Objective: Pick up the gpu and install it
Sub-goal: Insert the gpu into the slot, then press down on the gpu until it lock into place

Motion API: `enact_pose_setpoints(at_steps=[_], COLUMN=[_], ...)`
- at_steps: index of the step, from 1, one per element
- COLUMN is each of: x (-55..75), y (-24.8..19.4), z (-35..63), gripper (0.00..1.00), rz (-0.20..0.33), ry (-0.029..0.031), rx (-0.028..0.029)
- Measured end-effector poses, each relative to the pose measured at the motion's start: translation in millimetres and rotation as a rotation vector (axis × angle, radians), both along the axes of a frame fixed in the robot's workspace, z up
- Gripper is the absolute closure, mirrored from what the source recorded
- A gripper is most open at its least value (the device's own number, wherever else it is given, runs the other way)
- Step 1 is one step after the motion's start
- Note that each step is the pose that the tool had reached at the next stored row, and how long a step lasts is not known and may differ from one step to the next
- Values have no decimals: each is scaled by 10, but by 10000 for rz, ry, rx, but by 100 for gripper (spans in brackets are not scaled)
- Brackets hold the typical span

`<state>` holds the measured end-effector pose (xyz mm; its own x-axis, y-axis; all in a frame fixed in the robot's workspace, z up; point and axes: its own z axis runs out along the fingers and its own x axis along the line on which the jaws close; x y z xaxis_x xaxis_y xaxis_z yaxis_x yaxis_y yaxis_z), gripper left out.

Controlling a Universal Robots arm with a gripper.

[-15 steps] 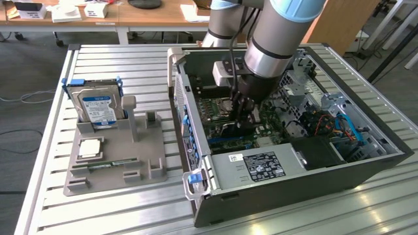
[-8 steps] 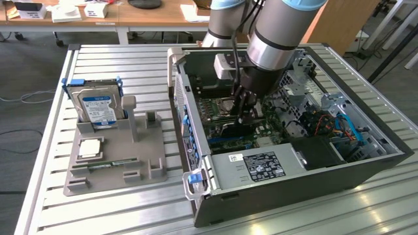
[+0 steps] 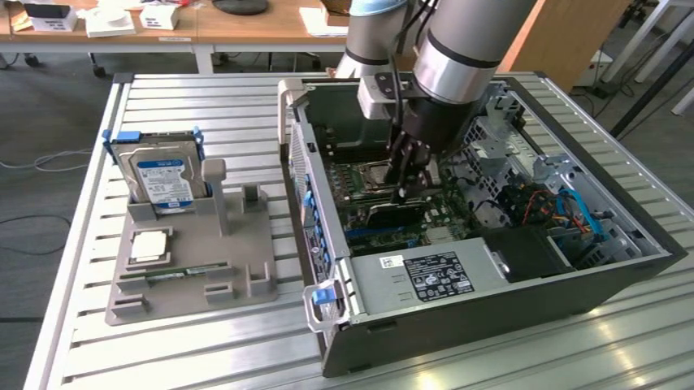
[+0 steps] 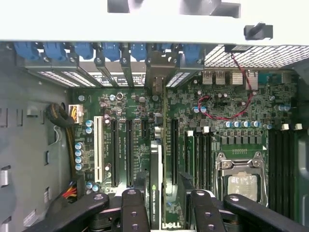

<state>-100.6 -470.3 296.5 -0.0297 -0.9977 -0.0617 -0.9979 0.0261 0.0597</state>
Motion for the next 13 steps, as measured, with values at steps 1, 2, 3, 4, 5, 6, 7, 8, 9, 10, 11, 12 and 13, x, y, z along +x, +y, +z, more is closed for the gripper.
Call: enact_pose_setpoints(at_steps=[1,2,3,4,5,6,7,8,9,10,11,12,13], x=[0,0,0,0,0,0,0,0,0,0,0,0,0], y=[0,0,0,0,0,0,0,0,0,0,0,0,0], z=[9,9,9,10,10,10,10,10,10,10,10,10,10], gripper=[60,60,60,60,60,60,60,60,60,60,60,60,60], rz=[0,0,0,1,0,0,0,0,0,0,0,0,0], ry=[0,-2,-1,-1,0,0,0,0,0,-1,-1,-1,0], rx=[1,3,2,1,1,1,1,1,1,1,1,1,1])
